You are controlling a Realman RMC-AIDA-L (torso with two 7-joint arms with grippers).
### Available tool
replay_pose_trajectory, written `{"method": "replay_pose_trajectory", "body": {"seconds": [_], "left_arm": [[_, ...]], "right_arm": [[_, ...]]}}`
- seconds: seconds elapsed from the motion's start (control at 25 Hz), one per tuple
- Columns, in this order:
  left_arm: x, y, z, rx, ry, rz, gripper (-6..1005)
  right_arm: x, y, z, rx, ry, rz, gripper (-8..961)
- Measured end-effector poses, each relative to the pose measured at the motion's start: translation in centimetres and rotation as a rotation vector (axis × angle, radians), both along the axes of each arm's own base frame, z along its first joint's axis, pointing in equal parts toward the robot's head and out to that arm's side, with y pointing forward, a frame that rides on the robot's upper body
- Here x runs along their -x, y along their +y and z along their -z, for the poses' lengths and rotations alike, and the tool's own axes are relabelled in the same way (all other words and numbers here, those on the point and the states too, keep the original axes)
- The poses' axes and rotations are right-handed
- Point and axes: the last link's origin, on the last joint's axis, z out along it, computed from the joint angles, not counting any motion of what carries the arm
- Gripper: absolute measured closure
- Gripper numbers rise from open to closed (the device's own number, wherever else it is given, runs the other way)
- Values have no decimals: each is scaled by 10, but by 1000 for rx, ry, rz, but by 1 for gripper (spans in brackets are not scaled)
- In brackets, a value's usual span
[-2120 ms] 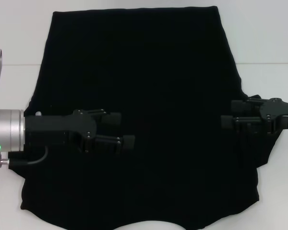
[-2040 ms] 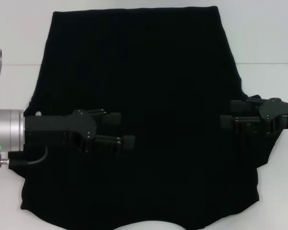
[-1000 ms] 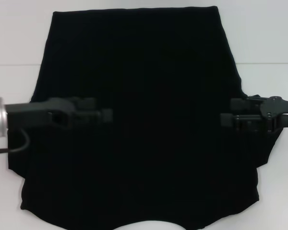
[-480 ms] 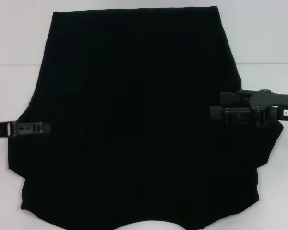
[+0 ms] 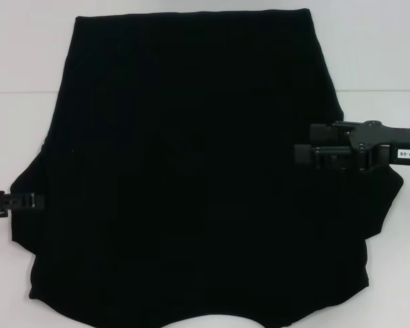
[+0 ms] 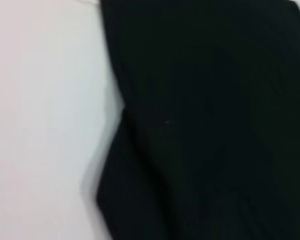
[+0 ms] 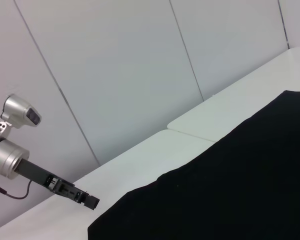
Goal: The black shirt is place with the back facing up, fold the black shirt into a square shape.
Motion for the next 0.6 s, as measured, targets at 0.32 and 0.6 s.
{"method": "replay_pose_trajectory", "body": {"seconds": [0.32,0.6], "left_arm": [[6,3,9,9,34,-33,50],[7,3,14,22,27,-34,50]], "right_arm": [[0,1,0,-3,3,12,71],[1,2,-1,-9,1,11,70]]}}
